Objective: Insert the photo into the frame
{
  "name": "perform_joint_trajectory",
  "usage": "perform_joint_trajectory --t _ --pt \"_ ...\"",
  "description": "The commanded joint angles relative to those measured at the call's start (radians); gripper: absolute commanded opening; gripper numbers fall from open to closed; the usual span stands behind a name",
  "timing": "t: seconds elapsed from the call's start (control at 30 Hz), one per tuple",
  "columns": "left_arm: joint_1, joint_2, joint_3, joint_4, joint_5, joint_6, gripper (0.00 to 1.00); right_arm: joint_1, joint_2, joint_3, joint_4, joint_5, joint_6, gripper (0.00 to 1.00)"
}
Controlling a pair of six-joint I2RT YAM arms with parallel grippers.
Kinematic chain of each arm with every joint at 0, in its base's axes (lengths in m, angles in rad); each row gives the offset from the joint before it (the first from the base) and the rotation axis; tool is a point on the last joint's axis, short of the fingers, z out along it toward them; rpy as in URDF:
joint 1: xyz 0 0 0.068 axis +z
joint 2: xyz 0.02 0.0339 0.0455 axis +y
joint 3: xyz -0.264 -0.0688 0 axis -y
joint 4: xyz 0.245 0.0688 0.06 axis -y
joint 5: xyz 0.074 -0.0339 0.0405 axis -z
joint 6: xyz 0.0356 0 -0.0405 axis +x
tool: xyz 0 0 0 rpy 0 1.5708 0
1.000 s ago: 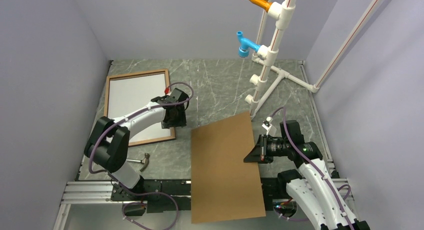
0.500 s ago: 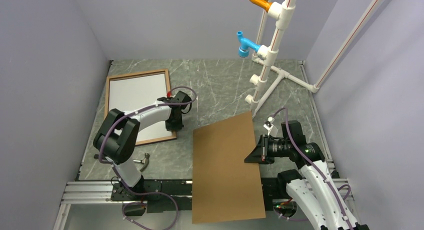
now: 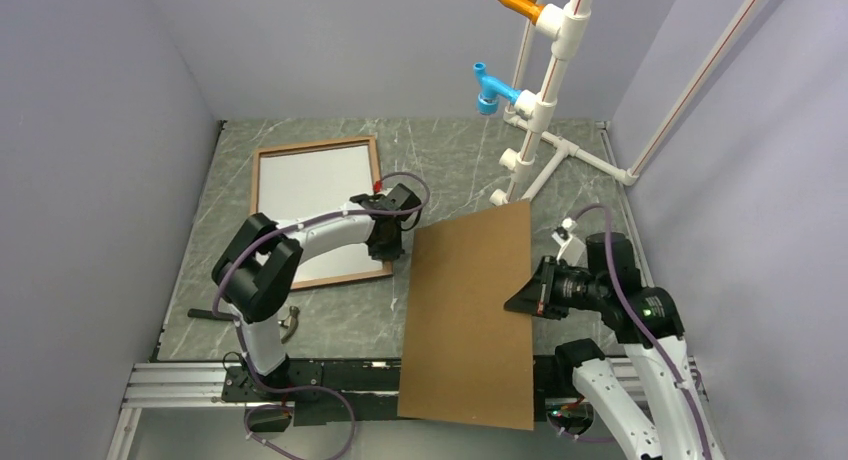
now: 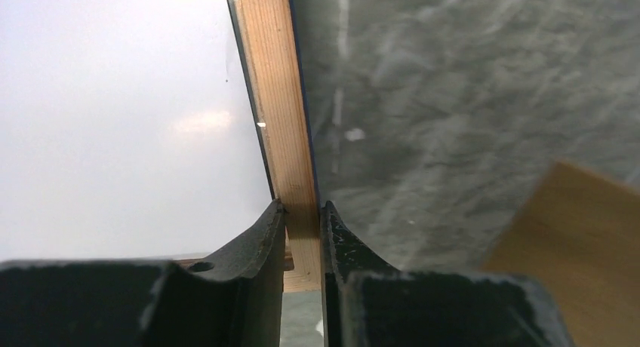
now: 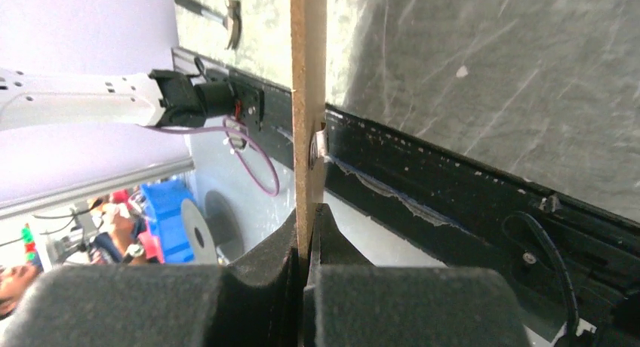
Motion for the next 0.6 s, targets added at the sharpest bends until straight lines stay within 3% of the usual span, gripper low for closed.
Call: perform_joint_trajectory --t 0.0,0.47,0.57 --pt "-0.049 0.033 0.067 0.064 0.087 -0.027 0.00 0.001 -0.012 0.160 -0.078 0.053 0.004 0.00" --pt "-0.155 0.092 0.130 0.161 0.176 -0.155 0.00 0.001 0.026 0.463 -0.298 0.285 -0.107 0.00" --pt "-0.163 0.063 0.105 0.184 0.171 -0.166 0.16 0.000 0.016 0.436 -0.296 0.291 -0.110 0.00"
